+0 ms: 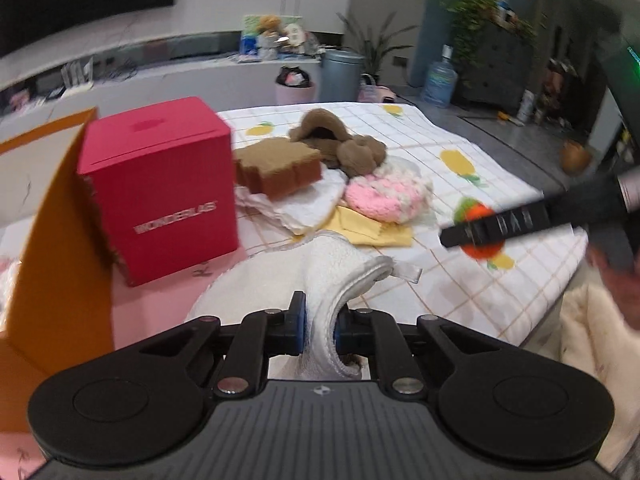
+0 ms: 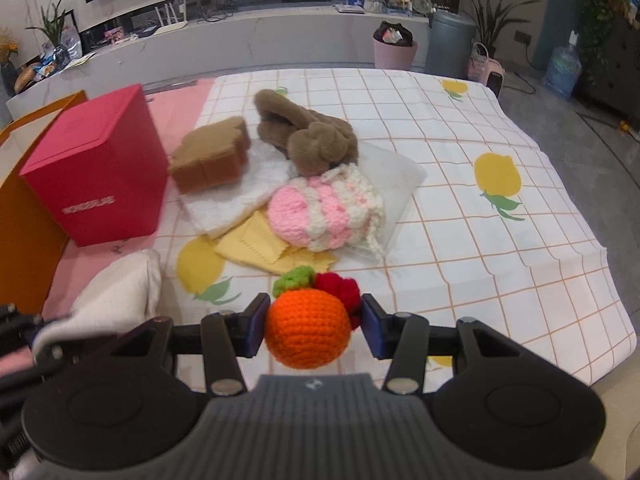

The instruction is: Organize soft objects

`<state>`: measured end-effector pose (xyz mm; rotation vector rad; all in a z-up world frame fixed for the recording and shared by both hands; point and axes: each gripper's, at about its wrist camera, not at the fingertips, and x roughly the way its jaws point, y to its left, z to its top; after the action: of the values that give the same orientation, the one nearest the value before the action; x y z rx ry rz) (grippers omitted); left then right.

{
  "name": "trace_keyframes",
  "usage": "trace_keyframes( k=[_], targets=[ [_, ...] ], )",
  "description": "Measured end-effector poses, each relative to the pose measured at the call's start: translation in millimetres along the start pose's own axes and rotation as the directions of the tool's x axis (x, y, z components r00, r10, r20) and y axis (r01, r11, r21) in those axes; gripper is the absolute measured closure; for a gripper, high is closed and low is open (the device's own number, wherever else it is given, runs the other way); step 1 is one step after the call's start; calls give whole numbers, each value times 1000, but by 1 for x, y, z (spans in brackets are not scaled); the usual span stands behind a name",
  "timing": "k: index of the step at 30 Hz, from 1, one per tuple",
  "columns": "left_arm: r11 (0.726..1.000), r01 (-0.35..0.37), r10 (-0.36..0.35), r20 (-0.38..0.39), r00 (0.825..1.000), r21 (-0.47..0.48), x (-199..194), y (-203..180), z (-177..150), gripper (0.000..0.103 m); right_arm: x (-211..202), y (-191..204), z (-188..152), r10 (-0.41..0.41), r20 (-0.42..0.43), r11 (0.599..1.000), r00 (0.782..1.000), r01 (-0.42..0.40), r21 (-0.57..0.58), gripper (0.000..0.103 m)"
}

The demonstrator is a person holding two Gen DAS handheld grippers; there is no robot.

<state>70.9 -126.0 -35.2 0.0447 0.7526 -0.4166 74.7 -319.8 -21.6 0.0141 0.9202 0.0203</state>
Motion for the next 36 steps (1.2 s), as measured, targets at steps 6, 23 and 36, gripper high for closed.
trace_keyframes(
  k=[6,23,36],
  targets=[
    [988,36,-38,-12,999,-148,-17,22,17,90,-18,15,-2,11,12,1000,1000,-11,-2,55],
    [999,-3,12,212,977,-44,-159,82,131,90,-112,134,94,125,194,989,973,-105,-108,55],
    [983,-95,122,177,977,-157,-137,181,129,90,-47,279,131,279,104,930,955,-241,-277,55]
  ],
)
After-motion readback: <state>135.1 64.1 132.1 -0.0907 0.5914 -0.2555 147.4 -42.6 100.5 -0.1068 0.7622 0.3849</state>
